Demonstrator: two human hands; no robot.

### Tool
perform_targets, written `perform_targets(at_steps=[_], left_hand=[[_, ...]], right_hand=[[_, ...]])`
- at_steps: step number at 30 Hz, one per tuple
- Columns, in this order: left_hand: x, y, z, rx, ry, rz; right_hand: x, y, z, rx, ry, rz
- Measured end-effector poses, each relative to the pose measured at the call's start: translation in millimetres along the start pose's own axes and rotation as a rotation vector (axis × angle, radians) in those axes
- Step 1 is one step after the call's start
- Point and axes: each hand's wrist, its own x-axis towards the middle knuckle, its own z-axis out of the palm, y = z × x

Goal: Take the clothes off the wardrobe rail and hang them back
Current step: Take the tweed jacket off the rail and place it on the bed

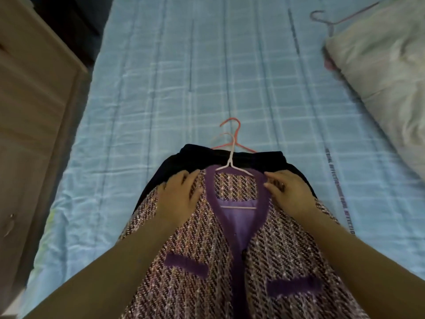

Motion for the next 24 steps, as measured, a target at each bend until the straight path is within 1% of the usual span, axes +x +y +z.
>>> perform_targets(at_steps=[2, 5, 9, 14, 16, 20, 24], left_hand=[[-5.7, -6.6, 10.3, 0.075, -0.041, 0.038], [-10.2, -8.7, 7.7, 0.108, -0.078, 0.058], [-24.4, -5.4, -12.4, 0.096, -0.160, -0.018], [-77.1, 9.0, -56.3, 0.089, -0.165, -0.045], [-111.1, 20.7, -82.4, 0.056, -0.124, -0.032], [-189.2, 49.1, -134.3, -0.032, 0.022, -0.023], [-264.3, 72.2, -177.2, -0.060, 0.131, -0.114]], right_hand=[[2.0, -1.9, 4.8, -0.079, -0.090, 0.009], [-0.5, -11.8, 4.7, -0.197, -0.123, 0.035], [-14.0, -33.6, -1.8, -0.311, -0.175, 0.037], [-58.4, -74.1, -23.2, -0.372, -0.236, -0.035], [-85.3, -93.5, -38.9, -0.353, -0.231, -0.079], [-148.8, -130.2, -77.3, -0.322, -0.176, -0.178], [-211.3, -168.3, -115.8, -0.305, -0.167, -0.284]])
